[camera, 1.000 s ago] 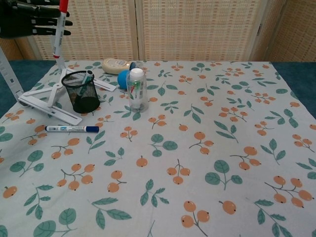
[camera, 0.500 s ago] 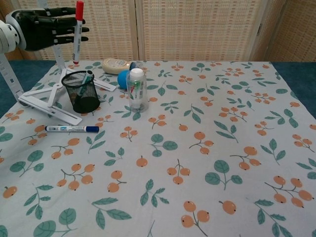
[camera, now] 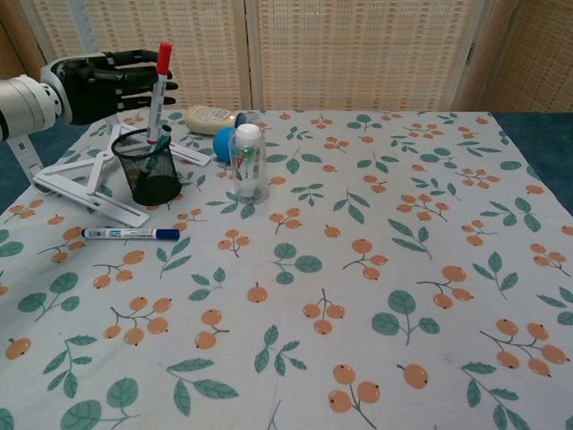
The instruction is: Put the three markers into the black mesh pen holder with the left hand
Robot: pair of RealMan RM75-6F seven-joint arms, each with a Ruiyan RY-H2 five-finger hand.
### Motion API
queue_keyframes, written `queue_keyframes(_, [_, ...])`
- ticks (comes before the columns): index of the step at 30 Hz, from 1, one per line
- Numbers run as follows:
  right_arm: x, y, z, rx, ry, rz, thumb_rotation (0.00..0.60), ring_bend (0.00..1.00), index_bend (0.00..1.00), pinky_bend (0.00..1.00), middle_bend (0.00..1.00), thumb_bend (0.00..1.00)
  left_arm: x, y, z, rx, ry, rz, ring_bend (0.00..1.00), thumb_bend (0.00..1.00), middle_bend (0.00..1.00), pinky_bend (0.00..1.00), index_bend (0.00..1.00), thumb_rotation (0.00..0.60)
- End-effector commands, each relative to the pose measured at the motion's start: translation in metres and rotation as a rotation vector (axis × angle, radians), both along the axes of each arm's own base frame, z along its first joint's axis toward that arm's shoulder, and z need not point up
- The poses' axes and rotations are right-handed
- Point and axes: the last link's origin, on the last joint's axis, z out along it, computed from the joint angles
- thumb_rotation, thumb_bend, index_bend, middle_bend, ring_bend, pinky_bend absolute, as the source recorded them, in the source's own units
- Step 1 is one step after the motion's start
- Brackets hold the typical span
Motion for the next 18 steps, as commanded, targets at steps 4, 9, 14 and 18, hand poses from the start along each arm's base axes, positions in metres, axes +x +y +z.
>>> queue_keyframes(4, [-0.001,0.000,0.001,-0.002,-0.002,-0.003,0.600,0.13,0.11,0.10,0.07,0.03,-0.004,0.003,-0.006,-0.008,0.055,-0.025,0.22,0.40,0.54,0.20,0.57,0.600])
queue_keyframes(9, [0.000,0.000,0.000,0.001,-0.002,-0.001,0.600,0.13,0.11,0.10,0.07,0.03,-0.010,0.002,-0.004,-0.014,0.088,-0.045,0.19,0.40,0.43,0.19,0.48,0.600])
queue_keyframes(14, [0.001,0.000,0.000,0.003,-0.002,0.003,0.600,0.13,0.11,0.10,0.07,0.03,-0.011,0.000,0.001,-0.013,0.153,-0.102,0.16,0.40,0.37,0.18,0.43,0.600])
queue_keyframes(18, [0.001,0.001,0.000,0.006,-0.004,0.004,0.600,0.13,0.11,0.10,0.07,0.03,-0.009,-0.005,0.008,0.036,0.241,-0.170,0.16,0.40,0.36,0.18,0.42,0.600])
